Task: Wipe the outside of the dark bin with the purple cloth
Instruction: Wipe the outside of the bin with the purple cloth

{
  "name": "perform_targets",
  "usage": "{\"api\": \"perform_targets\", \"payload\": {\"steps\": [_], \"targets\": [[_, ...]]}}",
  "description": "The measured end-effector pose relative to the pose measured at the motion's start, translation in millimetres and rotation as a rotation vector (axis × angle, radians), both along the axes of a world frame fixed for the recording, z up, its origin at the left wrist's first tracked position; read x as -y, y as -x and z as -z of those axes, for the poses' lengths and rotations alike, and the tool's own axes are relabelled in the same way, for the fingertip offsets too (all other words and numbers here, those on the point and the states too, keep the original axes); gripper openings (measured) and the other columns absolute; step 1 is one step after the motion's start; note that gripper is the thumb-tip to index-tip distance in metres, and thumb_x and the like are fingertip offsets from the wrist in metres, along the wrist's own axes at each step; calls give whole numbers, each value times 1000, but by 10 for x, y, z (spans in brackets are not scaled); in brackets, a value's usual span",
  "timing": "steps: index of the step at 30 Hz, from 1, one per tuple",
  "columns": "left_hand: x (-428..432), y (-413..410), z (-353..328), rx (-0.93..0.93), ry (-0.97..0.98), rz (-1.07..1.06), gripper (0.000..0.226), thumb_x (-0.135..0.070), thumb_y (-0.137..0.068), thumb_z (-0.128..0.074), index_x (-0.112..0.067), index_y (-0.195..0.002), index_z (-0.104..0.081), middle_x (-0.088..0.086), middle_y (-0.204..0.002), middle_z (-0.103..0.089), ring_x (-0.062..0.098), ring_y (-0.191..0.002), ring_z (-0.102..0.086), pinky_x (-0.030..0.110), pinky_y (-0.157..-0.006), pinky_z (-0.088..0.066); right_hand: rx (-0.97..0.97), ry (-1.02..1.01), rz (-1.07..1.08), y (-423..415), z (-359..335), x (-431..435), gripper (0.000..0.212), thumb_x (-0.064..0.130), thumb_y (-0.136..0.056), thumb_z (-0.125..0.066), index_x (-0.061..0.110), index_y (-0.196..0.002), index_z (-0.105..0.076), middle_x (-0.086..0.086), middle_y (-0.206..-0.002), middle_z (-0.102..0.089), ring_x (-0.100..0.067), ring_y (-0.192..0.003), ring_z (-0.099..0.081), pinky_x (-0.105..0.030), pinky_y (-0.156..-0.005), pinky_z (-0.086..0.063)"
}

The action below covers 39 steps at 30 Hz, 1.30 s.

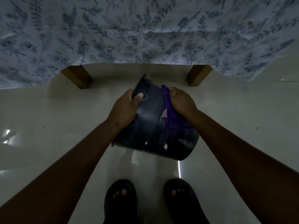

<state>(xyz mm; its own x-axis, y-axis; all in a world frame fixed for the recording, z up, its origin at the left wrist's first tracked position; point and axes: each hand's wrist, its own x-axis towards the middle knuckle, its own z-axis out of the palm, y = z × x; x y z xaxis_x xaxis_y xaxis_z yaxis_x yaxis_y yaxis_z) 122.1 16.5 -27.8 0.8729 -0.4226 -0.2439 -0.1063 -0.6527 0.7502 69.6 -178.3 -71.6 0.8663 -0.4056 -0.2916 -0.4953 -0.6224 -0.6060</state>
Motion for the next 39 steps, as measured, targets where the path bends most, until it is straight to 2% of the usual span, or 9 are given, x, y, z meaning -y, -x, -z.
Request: {"api": "perform_targets", "payload": {"steps": [4,9,12,20,25,28,32,36,39], "targets": [[-59,-2,28,-12,-31,7,35,-43,-100,-40,-13,-107,-57,3,-93,-64,14,-77,-60,19,-59,-41,123,130,-67,269,-59,-290,53,43,-99,-18,23,-133,-53,-4,-132,-58,-22,-122,-53,-40,-100,-43],[140,-147,-13,-10,-86,66,36,-43,-98,-43,-12,-110,-58,0,-95,-61,17,-83,-58,28,-67,-39,245,445,-484,1128,-81,-900,54,44,-100,-29,29,-150,-14,3,-161,-15,-27,-150,0,-49,-118,-8],[121,-117,-48,66,-116,11,38,-45,-97,-45,-11,-111,-53,-1,-93,-57,17,-82,-54,28,-67,-37,255,430,-481,980,-64,-775,52,43,-101,-29,28,-150,-21,3,-160,-20,-27,-150,-4,-48,-118,-11],[-6,164,65,226,-15,-63,33,-41,-102,-30,-20,-88,-50,-2,-71,-61,7,-63,-57,26,-56,-42,178,102,13,43,-138,3,46,41,-103,-32,24,-142,-46,-3,-147,-48,-22,-133,-45,-34,-105,-34],[43,-29,109,266,-39,-14,39,-45,-102,-28,-17,-86,-50,3,-72,-63,21,-65,-60,35,-61,-46,260,433,-384,777,-61,-662,53,43,-100,-34,26,-150,-26,1,-160,-19,-29,-150,-7,-45,-119,-4],[-17,44,143,309,16,-13,38,-42,-103,-29,-16,-85,-50,0,-68,-59,17,-62,-58,31,-59,-46,278,498,-532,917,1,-706,53,45,-101,-30,31,-151,-21,3,-161,-14,-28,-150,-1,-44,-119,1],[-68,196,119,318,28,-42,34,-35,-103,-33,-15,-78,-47,-9,-59,-48,3,-55,-50,12,-51,-37,257,289,-163,425,-165,-353,48,39,-104,-26,25,-149,-34,0,-157,-33,-22,-147,-24,-39,-117,-20],[-89,284,68,308,-7,-45,37,-39,-102,-33,-18,-74,-46,-8,-57,-48,4,-53,-50,18,-52,-39,-88,-218,26,40,-143,77,49,36,-107,-18,15,-134,-53,-10,-140,-52,-26,-127,-49,-25,-97,-32],[-129,288,93,341,-86,-39,40,-43,-102,-31,-19,-73,-44,-6,-55,-47,9,-52,-51,30,-51,-38,15,-134,73,300,-90,-180,49,40,-105,-18,24,-139,-48,-5,-141,-53,-24,-127,-49,-32,-101,-36]]}}
